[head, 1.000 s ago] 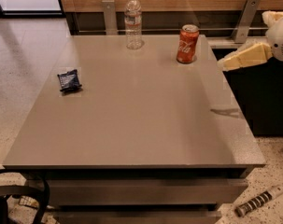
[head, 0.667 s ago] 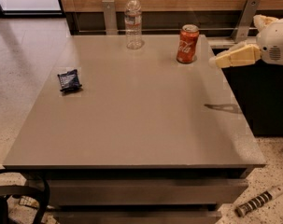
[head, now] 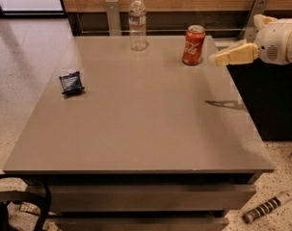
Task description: Move coke can near rxbar blueberry
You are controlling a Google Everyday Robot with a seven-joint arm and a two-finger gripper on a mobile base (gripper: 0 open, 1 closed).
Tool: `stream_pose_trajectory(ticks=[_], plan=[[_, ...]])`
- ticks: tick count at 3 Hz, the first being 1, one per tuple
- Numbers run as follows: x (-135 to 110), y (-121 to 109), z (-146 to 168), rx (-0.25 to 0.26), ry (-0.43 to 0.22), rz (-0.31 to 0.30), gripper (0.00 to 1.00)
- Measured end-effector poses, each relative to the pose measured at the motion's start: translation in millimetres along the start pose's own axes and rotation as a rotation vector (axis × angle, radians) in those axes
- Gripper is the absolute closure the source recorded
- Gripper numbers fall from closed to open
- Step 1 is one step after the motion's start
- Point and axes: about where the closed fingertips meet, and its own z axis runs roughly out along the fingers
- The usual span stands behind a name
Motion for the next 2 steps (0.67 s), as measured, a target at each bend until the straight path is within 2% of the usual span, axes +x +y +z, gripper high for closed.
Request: stream_pose_trajectory(ticks=[1, 2], plan=[[10.7, -21.5, 38.0, 0.020, -0.093, 0.052, 0.00], [16.8, -35.8, 67.5, 0.013, -0.141, 0.078, 0.00]])
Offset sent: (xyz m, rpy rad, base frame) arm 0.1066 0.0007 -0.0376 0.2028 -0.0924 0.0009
